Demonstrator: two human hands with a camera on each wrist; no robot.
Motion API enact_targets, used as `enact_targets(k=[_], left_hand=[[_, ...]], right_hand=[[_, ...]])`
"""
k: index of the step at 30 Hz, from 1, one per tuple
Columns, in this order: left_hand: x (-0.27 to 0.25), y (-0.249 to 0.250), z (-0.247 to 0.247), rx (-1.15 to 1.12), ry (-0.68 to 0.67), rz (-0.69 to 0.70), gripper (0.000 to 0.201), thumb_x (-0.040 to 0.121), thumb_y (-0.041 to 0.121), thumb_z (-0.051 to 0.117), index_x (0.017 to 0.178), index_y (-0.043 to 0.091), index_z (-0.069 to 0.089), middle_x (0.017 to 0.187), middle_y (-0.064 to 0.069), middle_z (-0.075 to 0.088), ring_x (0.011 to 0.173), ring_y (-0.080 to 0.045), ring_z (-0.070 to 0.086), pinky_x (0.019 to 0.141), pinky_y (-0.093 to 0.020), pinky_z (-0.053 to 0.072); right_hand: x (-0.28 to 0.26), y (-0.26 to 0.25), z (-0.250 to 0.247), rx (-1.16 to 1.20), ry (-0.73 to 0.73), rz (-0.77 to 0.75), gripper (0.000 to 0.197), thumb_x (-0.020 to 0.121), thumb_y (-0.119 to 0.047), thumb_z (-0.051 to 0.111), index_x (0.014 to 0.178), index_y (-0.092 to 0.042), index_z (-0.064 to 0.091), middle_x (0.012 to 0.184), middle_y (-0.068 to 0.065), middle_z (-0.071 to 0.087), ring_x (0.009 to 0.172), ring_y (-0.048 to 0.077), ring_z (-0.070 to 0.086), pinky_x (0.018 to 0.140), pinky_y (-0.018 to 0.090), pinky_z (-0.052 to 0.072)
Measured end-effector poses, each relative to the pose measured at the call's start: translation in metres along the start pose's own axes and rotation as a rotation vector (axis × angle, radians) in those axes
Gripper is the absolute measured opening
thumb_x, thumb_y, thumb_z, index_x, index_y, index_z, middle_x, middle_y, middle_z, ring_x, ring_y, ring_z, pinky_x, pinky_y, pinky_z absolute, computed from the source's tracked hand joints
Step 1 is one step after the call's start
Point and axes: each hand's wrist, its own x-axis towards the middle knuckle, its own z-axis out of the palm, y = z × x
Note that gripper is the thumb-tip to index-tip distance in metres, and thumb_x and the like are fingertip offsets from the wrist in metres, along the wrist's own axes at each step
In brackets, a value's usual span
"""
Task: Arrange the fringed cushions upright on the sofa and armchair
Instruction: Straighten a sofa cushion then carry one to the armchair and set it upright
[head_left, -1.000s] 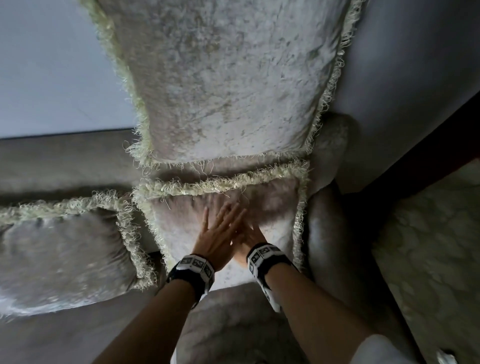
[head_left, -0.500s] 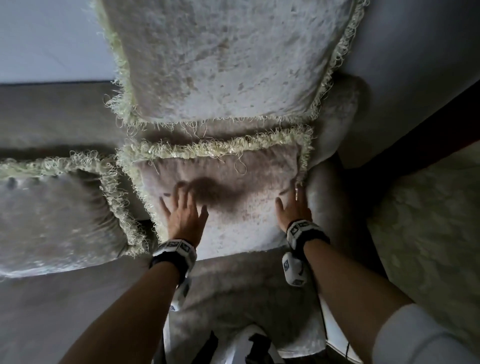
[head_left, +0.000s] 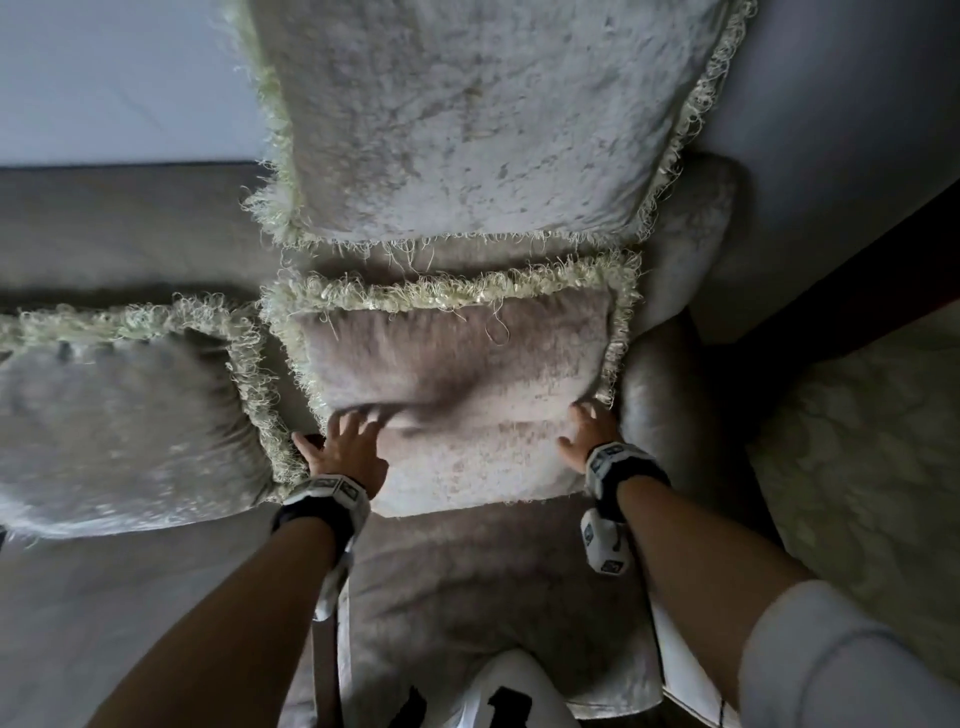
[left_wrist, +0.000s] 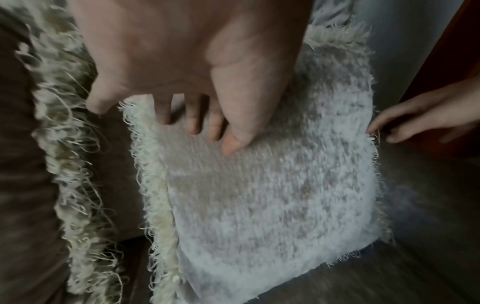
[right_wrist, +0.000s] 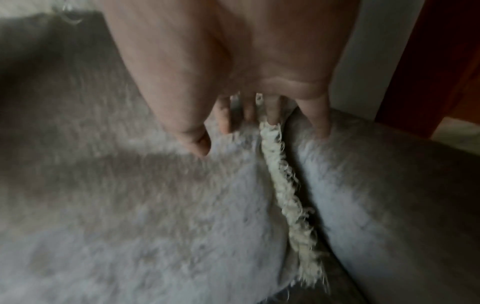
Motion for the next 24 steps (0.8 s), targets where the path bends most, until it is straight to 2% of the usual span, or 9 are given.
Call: enact_targets(k=[2, 6, 10, 12, 15, 18, 20, 22, 24], left_hand=[[0.0, -0.003, -0.014, -0.035, 0.004, -0.019, 0.059, 0.088, 0.026, 0.052, 0.144, 0.032, 0.032, 0.157, 0.006, 0.021, 0.145, -0.018, 0.019, 0.112, -0.067, 0.014], [0.004, 0.021, -0.055, -0.111, 0.107, 0.037, 0.056, 0.086, 0.021, 0.055, 0.139, 0.026, 0.039, 0.151, 0.0, 0.03, 0.138, -0.026, 0.032, 0.112, -0.062, 0.02], [0.015, 0.044, -0.11, -0.162, 0.21, 0.096, 0.057, 0.084, 0.022, 0.055, 0.139, 0.023, 0.039, 0.152, -0.004, 0.03, 0.14, -0.029, 0.03, 0.114, -0.062, 0.015], [0.02, 0.048, -0.144, -0.132, 0.3, 0.13, 0.051, 0.084, 0.027, 0.055, 0.133, 0.02, 0.042, 0.143, -0.005, 0.039, 0.131, -0.027, 0.04, 0.112, -0.058, 0.023], [0.025, 0.05, -0.2, -0.142, 0.487, 0.194, 0.055, 0.084, 0.034, 0.057, 0.133, 0.018, 0.039, 0.141, -0.008, 0.04, 0.126, -0.028, 0.042, 0.106, -0.055, 0.033], [0.025, 0.054, -0.262, -0.136, 0.739, 0.233, 0.061, 0.081, 0.038, 0.059, 0.133, 0.013, 0.04, 0.138, -0.012, 0.042, 0.121, -0.032, 0.043, 0.103, -0.052, 0.037], [0.02, 0.057, -0.306, -0.108, 0.891, 0.252, 0.063, 0.078, 0.046, 0.058, 0.13, 0.014, 0.041, 0.132, -0.012, 0.045, 0.115, -0.032, 0.044, 0.097, -0.049, 0.039], [0.015, 0.062, -0.349, -0.078, 0.985, 0.262, 0.069, 0.074, 0.053, 0.061, 0.129, 0.017, 0.041, 0.129, -0.012, 0.045, 0.113, -0.032, 0.044, 0.093, -0.048, 0.038], [0.011, 0.067, -0.39, -0.07, 1.028, 0.275, 0.075, 0.071, 0.056, 0.064, 0.132, 0.02, 0.039, 0.132, -0.01, 0.043, 0.117, -0.032, 0.042, 0.095, -0.05, 0.035]], right_hand=[[-0.002, 0.002, -0.024, 0.02, 0.083, 0.018, 0.06, 0.092, -0.034, 0.054, 0.147, -0.017, 0.034, 0.159, 0.004, 0.018, 0.147, 0.023, 0.02, 0.117, 0.041, 0.027], [-0.007, -0.019, -0.073, -0.003, 0.178, -0.114, 0.057, 0.092, -0.03, 0.057, 0.143, -0.016, 0.037, 0.155, 0.007, 0.027, 0.142, 0.025, 0.029, 0.115, 0.038, 0.032], [-0.01, -0.041, -0.121, 0.032, 0.227, -0.223, 0.061, 0.092, -0.03, 0.058, 0.147, -0.02, 0.032, 0.16, 0.005, 0.02, 0.148, 0.024, 0.017, 0.118, 0.042, 0.026], [-0.01, -0.05, -0.153, 0.069, 0.299, -0.265, 0.062, 0.093, -0.032, 0.057, 0.147, -0.019, 0.032, 0.158, 0.006, 0.022, 0.147, 0.025, 0.019, 0.119, 0.04, 0.023], [-0.012, -0.062, -0.211, 0.12, 0.432, -0.296, 0.067, 0.09, -0.037, 0.059, 0.148, -0.022, 0.029, 0.158, 0.004, 0.023, 0.145, 0.025, 0.024, 0.116, 0.044, 0.029], [-0.02, -0.076, -0.276, 0.129, 0.634, -0.369, 0.073, 0.087, -0.037, 0.062, 0.149, -0.023, 0.025, 0.157, 0.003, 0.023, 0.144, 0.025, 0.026, 0.111, 0.046, 0.035], [-0.024, -0.091, -0.32, 0.153, 0.763, -0.44, 0.074, 0.086, -0.036, 0.063, 0.149, -0.02, 0.027, 0.157, 0.003, 0.023, 0.142, 0.026, 0.028, 0.11, 0.045, 0.035], [-0.027, -0.107, -0.361, 0.151, 0.856, -0.484, 0.077, 0.083, -0.037, 0.064, 0.149, -0.021, 0.028, 0.158, 0.003, 0.023, 0.141, 0.028, 0.03, 0.111, 0.048, 0.032], [-0.027, -0.123, -0.396, 0.121, 0.904, -0.512, 0.08, 0.082, -0.036, 0.066, 0.15, -0.022, 0.027, 0.158, 0.003, 0.022, 0.141, 0.031, 0.03, 0.111, 0.051, 0.034]])
